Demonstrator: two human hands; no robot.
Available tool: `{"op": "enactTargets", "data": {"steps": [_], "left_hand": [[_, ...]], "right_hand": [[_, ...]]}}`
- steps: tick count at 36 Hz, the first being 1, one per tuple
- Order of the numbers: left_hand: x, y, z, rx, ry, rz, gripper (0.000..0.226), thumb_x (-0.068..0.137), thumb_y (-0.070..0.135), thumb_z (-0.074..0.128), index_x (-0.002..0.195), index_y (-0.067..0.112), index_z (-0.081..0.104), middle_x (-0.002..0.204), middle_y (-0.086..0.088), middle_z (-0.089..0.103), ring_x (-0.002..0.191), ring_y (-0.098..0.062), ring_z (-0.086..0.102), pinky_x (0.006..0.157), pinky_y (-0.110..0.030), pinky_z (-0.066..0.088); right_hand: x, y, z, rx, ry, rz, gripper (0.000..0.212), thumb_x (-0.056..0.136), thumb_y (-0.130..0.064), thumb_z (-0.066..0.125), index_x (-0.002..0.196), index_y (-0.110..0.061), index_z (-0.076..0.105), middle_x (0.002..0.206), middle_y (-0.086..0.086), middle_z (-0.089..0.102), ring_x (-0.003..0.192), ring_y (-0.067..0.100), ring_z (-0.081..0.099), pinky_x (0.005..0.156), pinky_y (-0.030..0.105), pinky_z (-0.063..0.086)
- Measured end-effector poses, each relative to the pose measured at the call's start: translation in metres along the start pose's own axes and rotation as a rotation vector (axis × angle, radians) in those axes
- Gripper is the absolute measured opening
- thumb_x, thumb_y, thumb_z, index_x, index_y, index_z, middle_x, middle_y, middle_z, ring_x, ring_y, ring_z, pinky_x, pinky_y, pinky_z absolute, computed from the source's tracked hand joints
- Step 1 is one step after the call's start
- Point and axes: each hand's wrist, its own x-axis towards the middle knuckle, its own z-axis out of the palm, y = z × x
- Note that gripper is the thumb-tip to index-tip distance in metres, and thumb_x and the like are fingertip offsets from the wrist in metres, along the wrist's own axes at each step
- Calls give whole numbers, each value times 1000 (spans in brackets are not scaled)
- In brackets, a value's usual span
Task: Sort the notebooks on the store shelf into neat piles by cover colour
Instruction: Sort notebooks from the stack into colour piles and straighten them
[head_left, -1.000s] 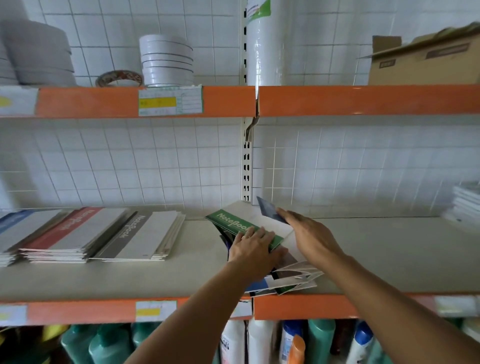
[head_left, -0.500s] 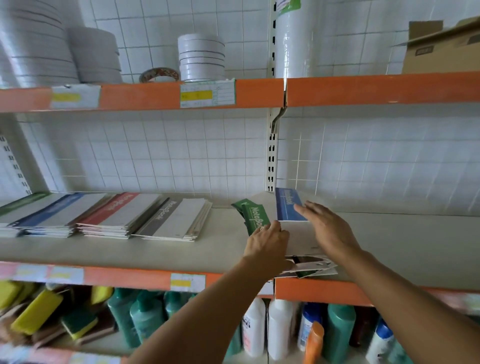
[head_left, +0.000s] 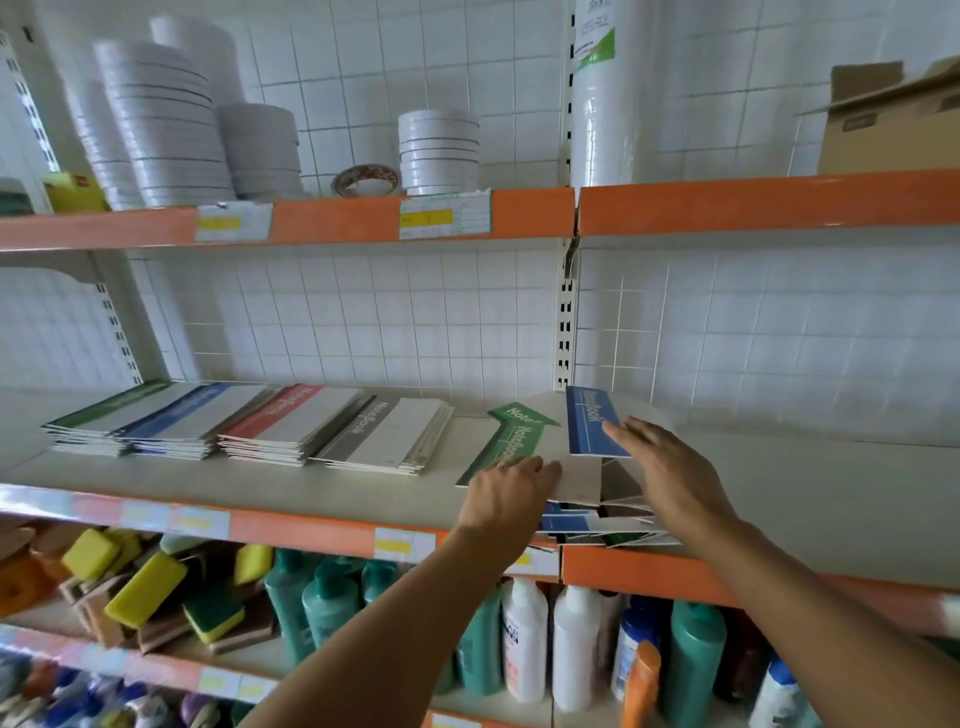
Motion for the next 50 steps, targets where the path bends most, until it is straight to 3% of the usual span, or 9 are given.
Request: {"op": "enactTargets", "data": {"steps": [3, 6, 8, 26, 31, 35, 40, 47, 50], "left_hand": [[-8, -12, -8, -87, 142, 14, 48, 87, -4, 45, 131, 13, 55, 126, -13, 60, 110, -30, 62, 77, -39, 55], [-19, -28, -12, -46, -9, -71, 54, 98, 5, 32, 148, 24, 31, 155, -1, 30, 141, -19, 31, 104, -35, 38], [-26, -41, -13, -43, 3, -106, 56, 99, 6, 30, 150, 28, 24, 157, 3, 23, 144, -15, 22, 109, -31, 31], [-158, -205, -35, -26, 41, -282, 65, 93, 6, 42, 151, 30, 22, 158, 6, 20, 145, -13, 19, 113, -24, 20], [-201, -263, -44, -12, 51, -334, 61, 96, 8, 41, 150, 30, 23, 158, 6, 19, 145, -13, 19, 114, -25, 20], [-230, -301, -50, -29, 77, -380, 52, 102, 18, 36, 150, 32, 23, 158, 7, 19, 145, -11, 18, 112, -21, 17], [-254, -338, -59, -87, 98, -410, 55, 99, 10, 35, 150, 29, 23, 158, 6, 18, 146, -12, 16, 113, -20, 15], [-258, -389, -51, -63, 136, -439, 50, 89, 11, 37, 137, 19, 52, 144, -5, 45, 134, -27, 43, 109, -35, 34], [-250, -416, -48, -81, 218, -427, 52, 65, 3, 50, 111, 16, 72, 115, -10, 68, 101, -30, 68, 80, -40, 55]], "right_hand": [[-2, -6, 1, -4, 6, -28, 80, 87, 16, 42, 151, -29, 22, 157, -2, 24, 142, 14, 28, 106, 25, 36], [-3, -15, 0, -5, -11, -38, 80, 88, 16, 40, 151, -29, 21, 158, -3, 22, 143, 13, 26, 107, 23, 33], [-3, -23, 0, -9, -9, -53, 79, 88, 15, 40, 151, -29, 20, 158, -3, 21, 143, 13, 26, 107, 23, 32], [25, -189, 39, 87, 35, -198, 76, 85, 18, 35, 149, -21, 27, 155, 4, 30, 140, 18, 33, 108, 26, 30], [30, -250, 76, 145, 102, -226, 82, 65, 30, 49, 134, -15, 54, 134, 15, 56, 116, 32, 60, 90, 38, 51], [26, -296, 84, 116, 53, -231, 83, 79, 23, 39, 147, -24, 33, 152, 3, 35, 138, 18, 37, 107, 26, 34], [30, -350, 86, 87, -19, -269, 82, 85, 17, 37, 152, -26, 18, 157, -2, 23, 142, 13, 27, 108, 20, 27], [66, -399, 108, 123, 32, -334, 78, 83, 22, 37, 148, -21, 30, 151, 5, 36, 137, 21, 38, 107, 28, 35], [89, -413, 119, 127, 40, -335, 79, 86, 20, 38, 150, -24, 26, 154, 1, 32, 139, 17, 34, 109, 24, 31]]}}
